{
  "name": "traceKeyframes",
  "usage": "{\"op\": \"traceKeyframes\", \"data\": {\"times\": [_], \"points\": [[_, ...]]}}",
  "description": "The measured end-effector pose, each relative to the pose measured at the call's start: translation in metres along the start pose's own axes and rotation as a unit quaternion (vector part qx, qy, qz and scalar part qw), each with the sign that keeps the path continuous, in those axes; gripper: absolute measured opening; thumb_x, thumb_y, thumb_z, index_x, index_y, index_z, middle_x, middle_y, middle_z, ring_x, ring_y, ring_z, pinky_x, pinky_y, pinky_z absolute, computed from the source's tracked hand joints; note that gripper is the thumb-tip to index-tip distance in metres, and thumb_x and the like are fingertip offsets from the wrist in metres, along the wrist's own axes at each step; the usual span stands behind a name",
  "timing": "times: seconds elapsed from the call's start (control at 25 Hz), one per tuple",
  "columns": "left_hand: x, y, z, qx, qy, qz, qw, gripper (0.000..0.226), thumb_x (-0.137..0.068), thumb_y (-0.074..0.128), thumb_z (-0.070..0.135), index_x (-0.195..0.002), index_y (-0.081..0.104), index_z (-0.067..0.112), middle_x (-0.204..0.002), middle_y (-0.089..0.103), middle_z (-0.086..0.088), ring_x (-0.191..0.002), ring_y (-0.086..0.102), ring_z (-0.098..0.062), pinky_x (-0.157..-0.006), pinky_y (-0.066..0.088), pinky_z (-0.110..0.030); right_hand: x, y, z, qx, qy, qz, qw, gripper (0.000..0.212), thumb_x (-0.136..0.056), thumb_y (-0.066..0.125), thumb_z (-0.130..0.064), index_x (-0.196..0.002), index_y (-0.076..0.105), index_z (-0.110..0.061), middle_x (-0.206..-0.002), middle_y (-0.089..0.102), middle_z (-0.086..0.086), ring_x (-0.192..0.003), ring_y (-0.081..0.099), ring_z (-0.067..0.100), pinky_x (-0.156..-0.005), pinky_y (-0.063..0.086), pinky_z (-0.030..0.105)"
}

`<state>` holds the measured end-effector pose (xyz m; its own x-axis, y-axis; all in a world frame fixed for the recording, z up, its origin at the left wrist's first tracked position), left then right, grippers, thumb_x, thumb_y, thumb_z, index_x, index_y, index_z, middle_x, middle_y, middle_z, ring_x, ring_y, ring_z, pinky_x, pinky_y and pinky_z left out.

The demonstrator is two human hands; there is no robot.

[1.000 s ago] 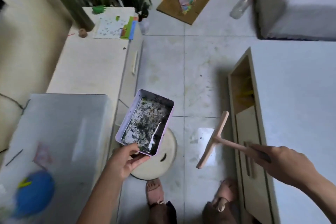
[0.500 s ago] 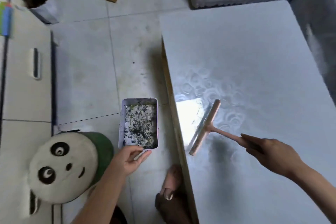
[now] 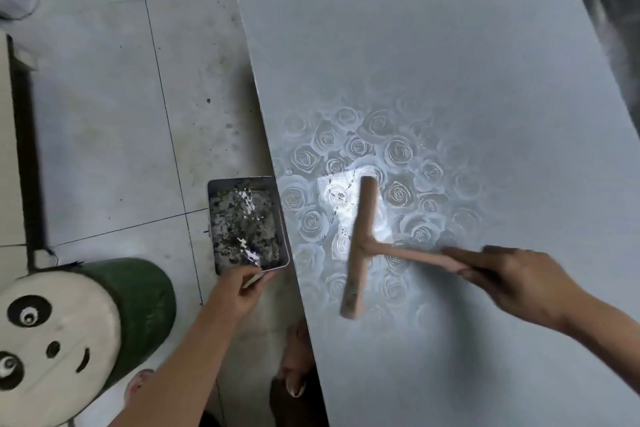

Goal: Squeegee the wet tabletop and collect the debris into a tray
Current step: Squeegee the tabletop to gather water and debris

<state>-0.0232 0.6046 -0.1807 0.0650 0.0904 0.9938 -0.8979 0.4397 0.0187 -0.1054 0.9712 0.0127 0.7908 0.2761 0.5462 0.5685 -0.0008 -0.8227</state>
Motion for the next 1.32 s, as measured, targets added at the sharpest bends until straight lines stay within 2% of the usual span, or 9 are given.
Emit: {"op": "traceKeyframes", "data": {"times": [0.08, 0.24, 0.52, 0.64, 0.76, 0.88, 0.96, 1.08, 1.32], "points": [[0.001, 0.000, -0.004, -0.014, -0.004, -0.010, 1.000, 0.016, -0.090, 0.043, -0.013, -0.086, 0.055, -0.003, -0.103, 0.058, -0.020, -0.115, 0.053, -0.035, -0.099, 0.049, -0.037, -0.024, 0.011, -0.040, -0.031, -0.049, -0.027, 0.998, 0.044, -0.095, 0.035, -0.051, -0.136, 0.022, -0.063, -0.086, 0.054, -0.014, -0.089, 0.061, 0.014, -0.069, 0.044, 0.028], [0.008, 0.012, -0.006, -0.058, -0.007, -0.022, 0.998, 0.020, -0.091, 0.040, -0.016, -0.092, 0.056, -0.004, -0.094, 0.056, -0.020, -0.085, 0.062, -0.030, -0.088, 0.055, -0.031, -0.056, -0.004, -0.084, -0.011, -0.115, 0.024, 0.993, 0.044, -0.095, 0.028, -0.052, -0.139, 0.026, -0.058, -0.093, 0.059, -0.009, -0.087, 0.062, 0.021, -0.064, 0.038, 0.030], [0.018, 0.022, -0.008, -0.076, -0.012, -0.065, 0.995, 0.020, -0.086, 0.041, -0.017, -0.089, 0.053, -0.001, -0.106, 0.055, -0.020, -0.105, 0.056, -0.034, -0.063, 0.060, -0.040, -0.037, -0.068, 0.022, 0.014, -0.008, 0.021, 1.000, 0.052, -0.079, 0.016, -0.070, -0.128, 0.032, -0.068, -0.075, 0.048, -0.036, -0.079, 0.057, 0.003, -0.062, 0.039, 0.021], [0.015, 0.022, -0.006, -0.078, 0.004, -0.069, 0.995, 0.022, -0.086, 0.042, -0.018, -0.084, 0.053, 0.001, -0.102, 0.054, -0.018, -0.106, 0.054, -0.032, -0.062, 0.059, -0.040, -0.071, -0.042, -0.035, 0.025, -0.076, -0.010, 0.997, 0.040, -0.093, 0.029, -0.058, -0.131, 0.025, -0.067, -0.105, 0.063, -0.022, -0.102, 0.060, 0.010, -0.074, 0.046, 0.027], [0.010, 0.017, -0.006, -0.068, 0.015, -0.053, 0.996, 0.022, -0.087, 0.043, -0.018, -0.078, 0.051, 0.001, -0.091, 0.053, -0.017, -0.095, 0.055, -0.031, -0.056, 0.057, -0.036, -0.110, -0.030, -0.095, 0.048, -0.142, 0.018, 0.989, 0.041, -0.096, 0.030, -0.052, -0.135, 0.028, -0.060, -0.098, 0.061, -0.010, -0.095, 0.060, 0.015, -0.069, 0.042, 0.029], [0.008, 0.016, -0.001, -0.052, 0.000, -0.058, 0.997, 0.018, -0.087, 0.042, -0.018, -0.084, 0.052, -0.003, -0.098, 0.053, -0.024, -0.097, 0.054, -0.040, -0.070, 0.057, -0.044, -0.102, -0.058, -0.079, 0.056, -0.170, 0.050, 0.983, 0.042, -0.090, 0.021, -0.062, -0.131, 0.027, -0.067, -0.093, 0.061, -0.014, -0.091, 0.061, 0.012, -0.065, 0.037, 0.026], [0.005, 0.017, 0.004, -0.041, -0.001, -0.059, 0.997, 0.018, -0.086, 0.043, -0.018, -0.084, 0.051, -0.002, -0.101, 0.051, -0.023, -0.098, 0.054, -0.039, -0.089, 0.053, -0.049, -0.083, -0.084, -0.030, 0.028, -0.118, 0.042, 0.992, 0.042, -0.080, 0.012, -0.076, -0.121, 0.024, -0.078, -0.093, 0.063, -0.025, -0.090, 0.062, 0.005, -0.066, 0.041, 0.022], [0.005, 0.021, 0.005, -0.041, 0.009, -0.066, 0.997, 0.019, -0.085, 0.045, -0.018, -0.085, 0.051, 0.000, -0.107, 0.047, -0.022, -0.107, 0.050, -0.038, -0.098, 0.045, -0.053, -0.069, -0.094, 0.010, 0.068, -0.068, 0.033, 0.995, 0.064, -0.069, -0.008, -0.087, -0.124, 0.023, -0.075, -0.085, 0.057, -0.027, -0.091, 0.062, 0.004, -0.070, 0.046, 0.022], [0.007, 0.029, 0.007, -0.076, 0.041, -0.066, 0.994, 0.023, -0.085, 0.043, -0.020, -0.079, 0.052, 0.000, -0.074, 0.062, -0.022, -0.087, 0.057, -0.034, -0.099, 0.046, -0.050, -0.139, -0.054, -0.100, 0.086, -0.168, -0.002, 0.982, 0.038, -0.098, 0.029, -0.052, -0.135, 0.026, -0.063, -0.090, 0.053, -0.014, -0.099, 0.057, 0.011, -0.068, 0.036, 0.025]]}}
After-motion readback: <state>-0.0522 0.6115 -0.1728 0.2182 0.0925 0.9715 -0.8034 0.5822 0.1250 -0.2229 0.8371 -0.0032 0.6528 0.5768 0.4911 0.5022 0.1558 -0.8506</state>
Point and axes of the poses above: each hand's wrist, its own x-axis away from the middle knuckle, its own y-axis out of the palm, z = x × y, the point moved 8 cm from there along -x, towards the middle knuckle
